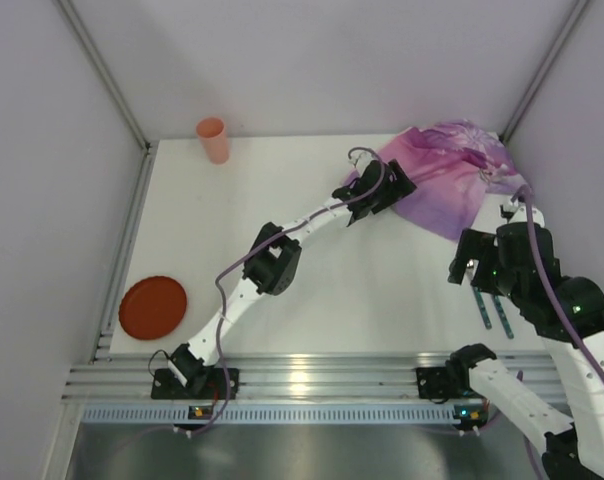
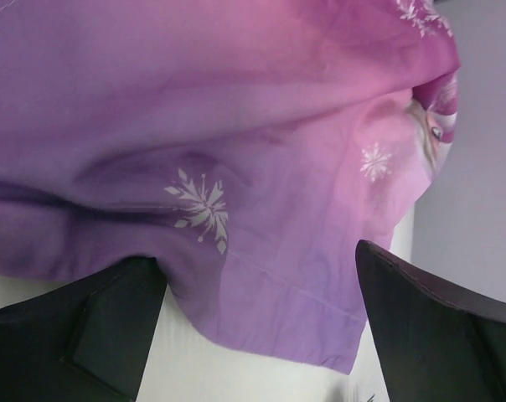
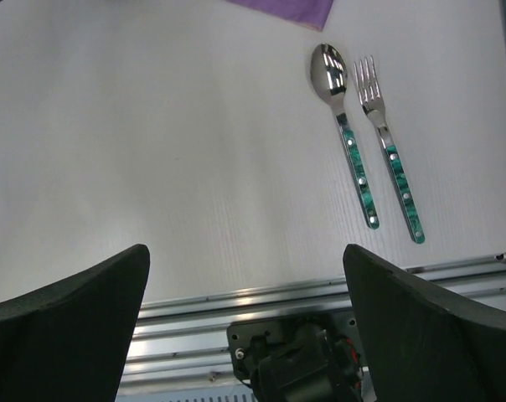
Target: Set the dinner table for one person
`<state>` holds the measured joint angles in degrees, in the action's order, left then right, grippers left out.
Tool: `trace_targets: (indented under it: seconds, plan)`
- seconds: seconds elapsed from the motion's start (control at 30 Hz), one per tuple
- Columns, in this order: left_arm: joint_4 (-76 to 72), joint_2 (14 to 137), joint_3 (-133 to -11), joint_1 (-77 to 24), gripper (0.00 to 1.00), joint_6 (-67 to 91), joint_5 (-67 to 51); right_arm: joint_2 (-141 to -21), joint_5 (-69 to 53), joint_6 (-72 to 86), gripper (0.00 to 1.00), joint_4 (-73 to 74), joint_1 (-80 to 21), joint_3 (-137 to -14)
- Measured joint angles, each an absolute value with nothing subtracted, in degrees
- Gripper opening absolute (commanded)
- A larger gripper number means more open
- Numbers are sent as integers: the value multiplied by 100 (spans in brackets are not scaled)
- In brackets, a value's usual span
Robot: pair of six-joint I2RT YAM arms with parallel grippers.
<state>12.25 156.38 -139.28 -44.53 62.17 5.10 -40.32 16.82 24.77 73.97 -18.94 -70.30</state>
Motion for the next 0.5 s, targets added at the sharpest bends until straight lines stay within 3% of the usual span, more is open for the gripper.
trace_targets:
  seconds: [0.3,0.33,0.37,0.4,0.5]
  plan:
    - [460,16029,-14208,-4276,98,6536,255,-4624,1815,2355,100,7253,-1894,-7017]
    - [379,16044,-14199,-4250,82,6554,187,-4670,1811,2355,100,7227,-1894,-7017]
    - [250,16062,-14160,-4206,72,6615,62,-4711,1811,2355,100,7199,-1894,-7015]
    - [189,16066,-14086,-4167,44,6637,-25,-4781,1793,2355,100,7153,-1894,-7013]
    - [21,16068,-13788,-4001,2,6663,-360,-4895,1745,2359,100,7050,-1894,-7000]
